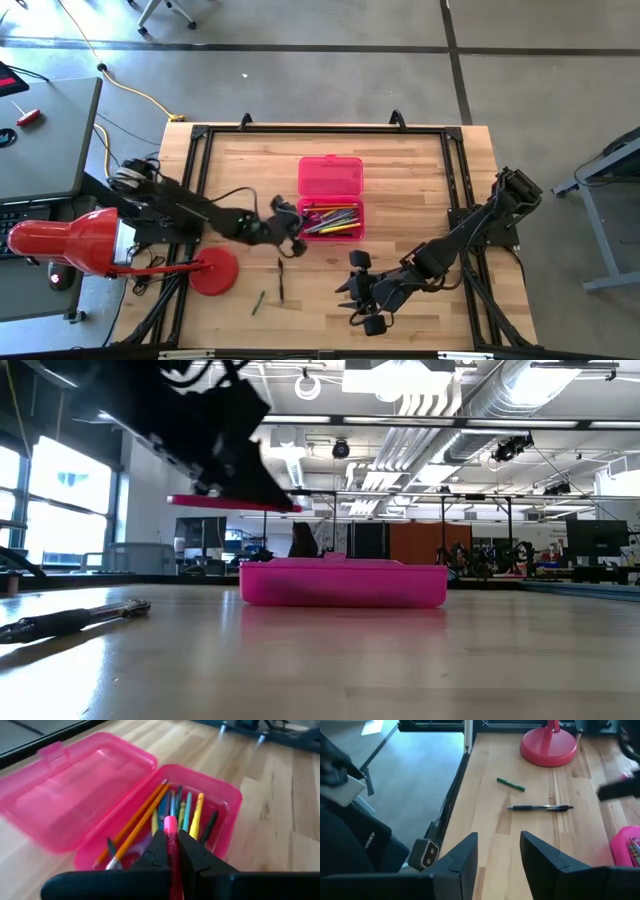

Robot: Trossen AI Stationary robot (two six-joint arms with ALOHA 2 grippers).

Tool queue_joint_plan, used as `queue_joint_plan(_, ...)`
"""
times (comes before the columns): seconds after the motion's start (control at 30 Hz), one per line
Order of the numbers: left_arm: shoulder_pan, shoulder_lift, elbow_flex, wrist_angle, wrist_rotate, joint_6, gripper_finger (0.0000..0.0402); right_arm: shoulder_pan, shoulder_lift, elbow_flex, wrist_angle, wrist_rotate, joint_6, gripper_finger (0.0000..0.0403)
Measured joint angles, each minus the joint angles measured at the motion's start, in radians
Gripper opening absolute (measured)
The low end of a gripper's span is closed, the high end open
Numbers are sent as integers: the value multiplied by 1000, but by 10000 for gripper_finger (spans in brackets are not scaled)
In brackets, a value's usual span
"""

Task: Pick & place school supplies into a supply box
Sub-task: Put the pink pen into the pink supply box

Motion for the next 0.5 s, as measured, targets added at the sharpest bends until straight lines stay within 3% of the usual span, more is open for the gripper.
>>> queue_joint_plan(0.17,116,134,87,87,214,106,37,0,0,0,21,1,0,126)
queue_joint_plan(0.5,222,364,287,95,353,195,83,0,0,-1,43,-1,0,126)
